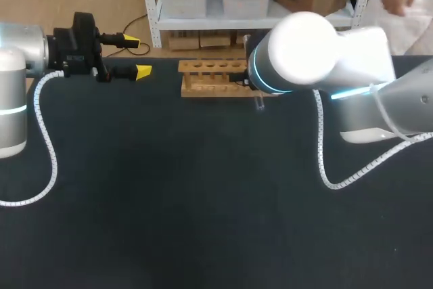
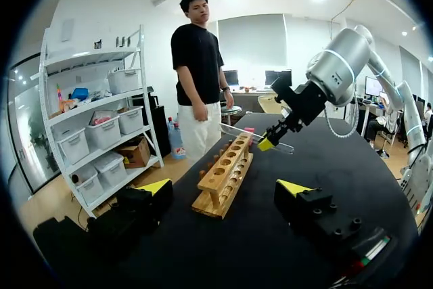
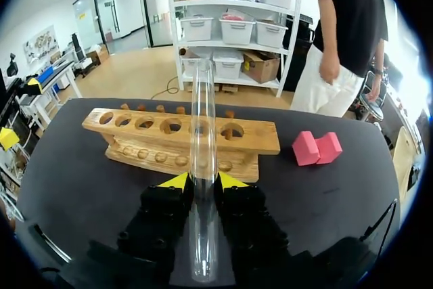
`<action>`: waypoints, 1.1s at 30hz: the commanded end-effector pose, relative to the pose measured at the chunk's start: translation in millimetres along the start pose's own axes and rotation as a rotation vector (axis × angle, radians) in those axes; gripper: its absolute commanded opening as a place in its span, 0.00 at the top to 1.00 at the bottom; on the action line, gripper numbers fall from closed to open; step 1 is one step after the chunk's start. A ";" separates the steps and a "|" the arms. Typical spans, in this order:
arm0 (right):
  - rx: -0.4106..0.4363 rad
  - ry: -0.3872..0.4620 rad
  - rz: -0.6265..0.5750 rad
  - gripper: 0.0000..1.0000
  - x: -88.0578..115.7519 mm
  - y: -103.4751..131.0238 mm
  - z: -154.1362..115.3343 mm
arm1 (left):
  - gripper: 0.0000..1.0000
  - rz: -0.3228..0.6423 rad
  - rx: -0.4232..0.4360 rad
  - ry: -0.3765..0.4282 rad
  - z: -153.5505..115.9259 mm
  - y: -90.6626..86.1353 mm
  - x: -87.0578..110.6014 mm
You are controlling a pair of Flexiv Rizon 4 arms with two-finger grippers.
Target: Grasp the test tube, adjust it, and insert it.
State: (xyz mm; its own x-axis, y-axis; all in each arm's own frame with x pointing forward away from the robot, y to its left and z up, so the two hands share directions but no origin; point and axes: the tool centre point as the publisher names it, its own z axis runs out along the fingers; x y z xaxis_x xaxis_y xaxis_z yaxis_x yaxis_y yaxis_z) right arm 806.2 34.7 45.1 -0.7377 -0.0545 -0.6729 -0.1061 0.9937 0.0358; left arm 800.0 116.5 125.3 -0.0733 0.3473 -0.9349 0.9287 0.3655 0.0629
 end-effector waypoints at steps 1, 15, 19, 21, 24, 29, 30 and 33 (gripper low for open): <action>-0.001 0.004 0.003 1.00 -2.6 0.1 7.7 | 0.00 0.004 -0.004 -0.007 -0.3 -0.7 1.8; 0.018 0.023 0.026 1.00 -6.4 -4.5 18.2 | 0.00 0.004 -0.004 -0.007 -0.3 -0.7 1.8; 0.017 0.038 0.022 1.00 -3.1 -3.4 20.3 | 0.00 0.004 -0.004 -0.007 -0.3 -0.7 1.8; 0.016 0.042 0.021 1.00 -1.8 -3.0 21.0 | 0.00 0.004 -0.004 -0.007 -0.3 -0.7 1.8; 0.014 0.049 0.020 1.00 -0.5 -2.7 22.0 | 0.00 0.004 -0.004 -0.007 -0.3 -0.7 1.8; 0.014 0.053 0.018 1.00 0.8 -3.0 20.0 | 0.00 0.004 -0.004 -0.007 -0.3 -0.7 1.8; 0.014 0.052 0.019 1.00 0.7 -3.2 18.1 | 0.00 0.004 -0.004 -0.007 -0.3 -0.7 1.8; 0.015 0.044 0.023 1.00 1.8 -3.9 10.7 | 0.00 0.004 -0.004 -0.007 -0.3 -0.7 1.8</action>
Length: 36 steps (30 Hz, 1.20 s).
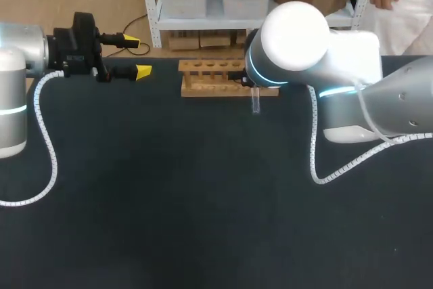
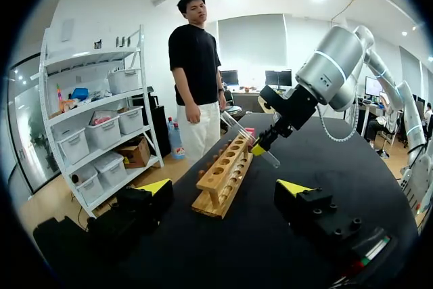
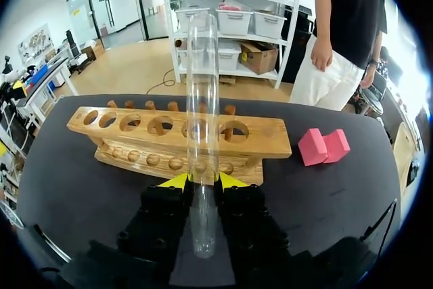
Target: Grasp the test tube, adjust it, and insert it.
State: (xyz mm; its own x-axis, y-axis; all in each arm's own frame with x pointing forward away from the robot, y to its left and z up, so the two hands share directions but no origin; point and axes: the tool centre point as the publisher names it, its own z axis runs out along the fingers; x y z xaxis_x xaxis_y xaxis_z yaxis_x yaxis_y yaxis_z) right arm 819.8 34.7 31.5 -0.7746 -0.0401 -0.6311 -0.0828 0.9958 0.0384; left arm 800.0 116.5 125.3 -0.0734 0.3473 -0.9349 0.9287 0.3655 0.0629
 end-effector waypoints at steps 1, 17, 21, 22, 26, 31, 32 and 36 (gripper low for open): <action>0.001 -0.017 0.008 1.00 3.8 -2.1 -12.3 | 0.00 0.004 -0.004 -0.007 -0.3 -0.7 1.8; -0.018 -0.136 0.060 1.00 3.9 0.8 -74.5 | 0.00 0.004 -0.004 -0.007 -0.3 -0.7 1.8; -0.013 -0.179 0.055 1.00 -2.2 -3.7 -86.3 | 0.00 0.004 -0.004 -0.007 -0.3 -0.7 1.8; -0.013 -0.186 0.055 1.00 -3.3 -4.8 -88.3 | 0.00 0.004 -0.004 -0.007 -0.3 -0.7 1.8; -0.009 -0.207 0.056 1.00 -7.1 -8.4 -95.8 | 0.00 0.004 -0.004 -0.007 -0.3 -0.7 1.8; -0.007 -0.218 0.053 1.00 -7.0 -10.4 -105.4 | 0.00 0.004 -0.004 -0.007 -0.3 -0.7 1.8; -0.006 -0.219 0.053 1.00 -6.5 -11.1 -107.6 | 0.00 0.004 -0.004 -0.007 -0.3 -0.7 1.8; 0.006 -0.218 0.057 1.00 -3.3 -13.8 -114.6 | 0.00 0.004 -0.004 -0.007 -0.3 -0.7 1.8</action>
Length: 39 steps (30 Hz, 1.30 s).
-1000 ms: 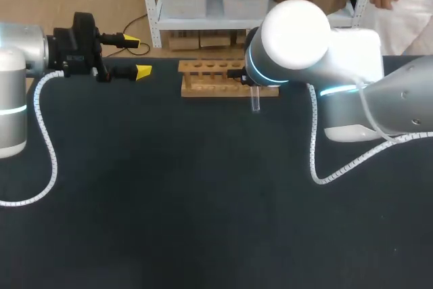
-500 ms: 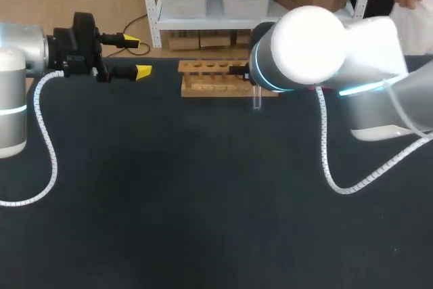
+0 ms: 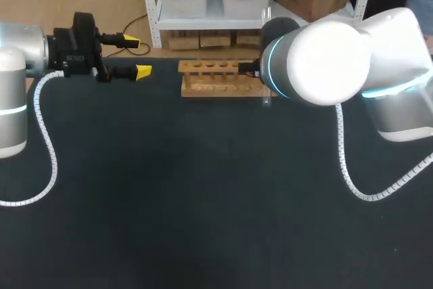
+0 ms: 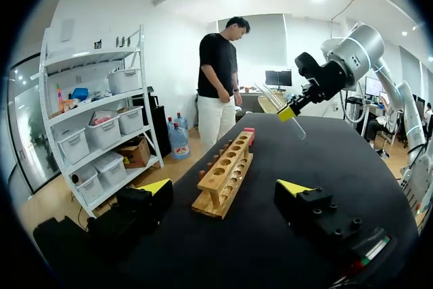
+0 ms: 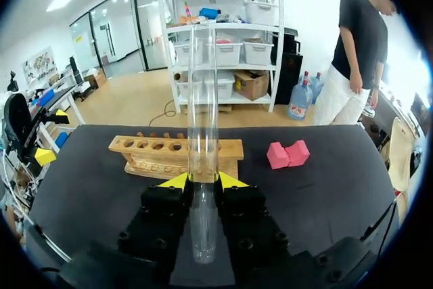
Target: Grasp the test tube, adjust it, and insert it.
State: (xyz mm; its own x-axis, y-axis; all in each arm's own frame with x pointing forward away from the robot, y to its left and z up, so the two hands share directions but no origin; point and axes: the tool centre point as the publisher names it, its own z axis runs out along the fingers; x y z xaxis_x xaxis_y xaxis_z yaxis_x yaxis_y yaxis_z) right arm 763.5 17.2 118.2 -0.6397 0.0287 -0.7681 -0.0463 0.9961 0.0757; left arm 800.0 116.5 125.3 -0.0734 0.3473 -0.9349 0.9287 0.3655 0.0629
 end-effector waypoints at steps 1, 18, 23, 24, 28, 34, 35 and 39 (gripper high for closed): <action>0.010 -0.014 0.005 1.00 5.2 -5.2 -13.7 | 0.00 0.004 -0.004 -0.007 -0.3 -0.7 1.8; 0.016 -0.008 0.009 1.00 5.7 -5.9 -16.0 | 0.00 0.004 -0.004 -0.007 -0.3 -0.7 1.8; 0.016 -0.008 0.009 1.00 5.7 -5.9 -16.0 | 0.00 0.004 -0.004 -0.007 -0.3 -0.7 1.8; 0.016 -0.008 0.009 1.00 5.7 -5.9 -16.0 | 0.00 0.004 -0.004 -0.007 -0.3 -0.7 1.8; 0.036 -0.035 0.025 1.00 3.5 -5.0 -13.8 | 0.00 0.004 -0.004 -0.007 -0.3 -0.7 1.8; 0.045 -0.181 0.127 1.00 -12.5 -2.2 -10.1 | 0.00 0.004 -0.004 -0.007 -0.3 -0.7 1.8; 0.038 -0.195 0.152 1.00 -15.1 -3.2 -9.8 | 0.00 0.004 -0.004 -0.007 -0.3 -0.7 1.8; 0.020 -0.248 0.153 1.00 -22.9 -5.3 -9.7 | 0.00 0.004 -0.004 -0.007 -0.3 -0.7 1.8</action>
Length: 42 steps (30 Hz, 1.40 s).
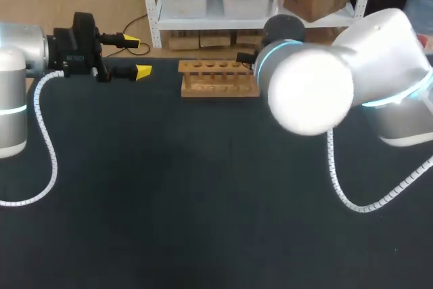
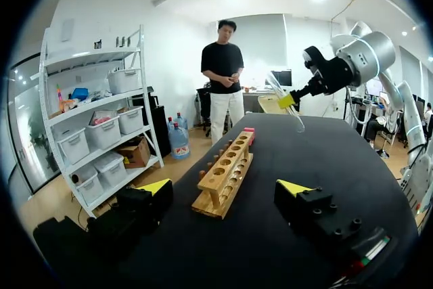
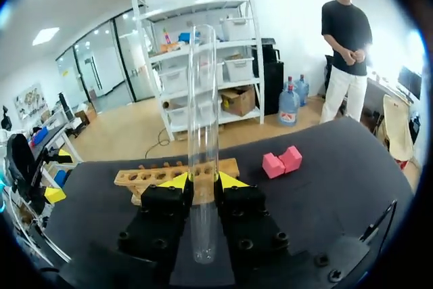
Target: Grasp the test tube, adjust it, and insert it.
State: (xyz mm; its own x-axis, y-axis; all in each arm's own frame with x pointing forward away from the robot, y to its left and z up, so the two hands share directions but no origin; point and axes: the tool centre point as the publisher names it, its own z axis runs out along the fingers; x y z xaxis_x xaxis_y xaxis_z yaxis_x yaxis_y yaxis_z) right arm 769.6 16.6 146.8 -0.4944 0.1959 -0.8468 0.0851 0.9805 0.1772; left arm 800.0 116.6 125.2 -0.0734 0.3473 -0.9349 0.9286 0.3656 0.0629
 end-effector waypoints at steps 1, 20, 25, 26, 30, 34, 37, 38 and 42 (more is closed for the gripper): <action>-0.037 -0.080 -0.008 1.00 0.7 -6.9 4.3 | 0.00 0.004 -0.004 -0.007 -0.2 -0.7 1.7; -0.121 -0.215 -0.078 1.00 -30.1 -7.7 36.7 | 0.00 0.004 -0.004 -0.007 -0.2 -0.7 1.7; -0.122 -0.273 -0.163 1.00 -33.0 2.4 48.6 | 0.00 0.004 -0.004 -0.007 -0.2 -0.7 1.7; -0.116 -0.284 -0.167 1.00 -34.0 4.8 51.9 | 0.00 0.004 -0.004 -0.007 -0.2 -0.7 1.7; -0.132 -0.315 -0.148 1.00 -38.4 9.9 59.3 | 0.00 0.004 -0.004 -0.007 -0.2 -0.7 1.7; -0.150 -0.333 -0.108 1.00 -43.5 12.4 65.6 | 0.00 0.004 -0.004 -0.007 -0.2 -0.7 1.7; -0.154 -0.346 -0.101 1.00 -45.5 13.8 70.3 | 0.00 0.004 -0.004 -0.007 -0.2 -0.7 1.7; -0.155 -0.351 -0.099 1.00 -46.2 14.6 71.8 | 0.00 0.004 -0.004 -0.007 -0.2 -0.7 1.7; -0.160 -0.362 -0.090 1.00 -48.1 17.0 76.3 | 0.00 0.004 -0.004 -0.007 -0.2 -0.7 1.7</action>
State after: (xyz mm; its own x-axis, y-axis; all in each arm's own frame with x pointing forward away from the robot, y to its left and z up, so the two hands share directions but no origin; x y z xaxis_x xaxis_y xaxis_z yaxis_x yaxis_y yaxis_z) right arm 855.2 24.2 155.6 -0.1580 0.1268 -0.9793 -0.0863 0.9862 0.1416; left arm 800.0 116.5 125.3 -0.0734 0.3473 -0.9349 0.9287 0.3655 0.0629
